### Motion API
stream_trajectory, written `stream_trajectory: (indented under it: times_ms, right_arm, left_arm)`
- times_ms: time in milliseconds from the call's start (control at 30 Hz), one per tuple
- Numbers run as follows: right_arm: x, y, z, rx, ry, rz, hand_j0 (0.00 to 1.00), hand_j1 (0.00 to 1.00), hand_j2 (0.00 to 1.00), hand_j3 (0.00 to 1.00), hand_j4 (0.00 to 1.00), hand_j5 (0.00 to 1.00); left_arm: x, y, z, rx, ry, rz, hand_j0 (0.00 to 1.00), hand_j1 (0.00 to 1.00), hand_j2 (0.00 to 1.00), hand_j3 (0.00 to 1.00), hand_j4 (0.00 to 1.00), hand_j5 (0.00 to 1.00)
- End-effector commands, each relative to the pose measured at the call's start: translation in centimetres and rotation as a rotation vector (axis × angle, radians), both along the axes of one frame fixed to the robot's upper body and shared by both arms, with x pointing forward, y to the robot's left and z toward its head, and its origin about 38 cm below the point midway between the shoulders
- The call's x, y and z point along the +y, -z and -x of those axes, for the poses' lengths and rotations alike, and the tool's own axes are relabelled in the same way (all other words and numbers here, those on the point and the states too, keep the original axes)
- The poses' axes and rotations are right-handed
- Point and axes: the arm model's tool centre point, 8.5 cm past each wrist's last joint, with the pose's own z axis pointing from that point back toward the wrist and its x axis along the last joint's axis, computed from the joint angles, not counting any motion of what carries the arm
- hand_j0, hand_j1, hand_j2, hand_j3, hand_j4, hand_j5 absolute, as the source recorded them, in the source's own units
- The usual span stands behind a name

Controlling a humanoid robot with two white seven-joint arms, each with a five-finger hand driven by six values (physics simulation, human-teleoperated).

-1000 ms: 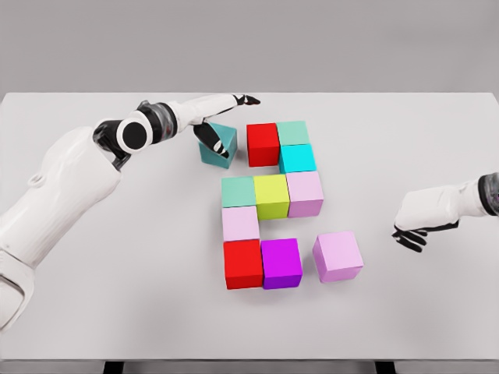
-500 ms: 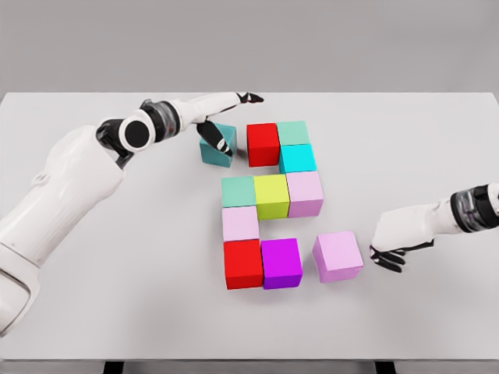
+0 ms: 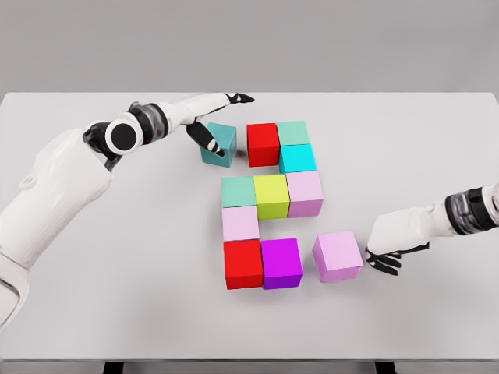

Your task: Assemble the squares on the desktop into the number 2

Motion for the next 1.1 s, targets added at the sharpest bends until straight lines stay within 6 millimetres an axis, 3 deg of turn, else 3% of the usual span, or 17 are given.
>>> stream_trajectory:
  times_ms: [0, 233, 833, 1000, 1067]
  right_arm:
    - [0.5, 0.1, 0.0, 0.003, -0.007, -0.009, 0.11, 0.11, 0.11, 0.11, 0.11, 0.11]
    - [0.9, 0.1, 0.1, 0.005, -0.017, -0.014, 0.1, 0.1, 0.1, 0.1, 0.1, 0.1]
    - [1.9, 0.0, 0.3, 0.005, -0.045, -0.03, 0.1, 0.1, 0.1, 0.1, 0.1, 0.1]
    - [2.4, 0.0, 0.3, 0.006, -0.055, -0.036, 0.1, 0.1, 0.1, 0.1, 0.1, 0.1]
    - [2.5, 0.1, 0.4, 0.009, -0.056, -0.037, 0.1, 0.1, 0.1, 0.1, 0.1, 0.1]
  left_arm:
    - [0.1, 0.2, 0.0, -0.002, 0.001, 0.001, 1.0, 1.0, 1.0, 1.0, 1.0, 1.0]
    - [-0.3, 1.6, -0.2, -0.031, 0.006, 0.048, 1.0, 1.0, 1.0, 1.0, 1.0, 1.0]
    - [-1.0, 1.0, -0.3, -0.045, 0.023, 0.071, 1.0, 1.0, 1.0, 1.0, 1.0, 1.0]
    - [-1.4, -0.8, 0.7, -0.045, 0.059, 0.158, 1.0, 1.0, 1.0, 1.0, 1.0, 1.0]
    - [1.0, -2.6, 1.1, -0.053, 0.051, 0.183, 1.0, 1.0, 1.0, 1.0, 1.0, 1.0]
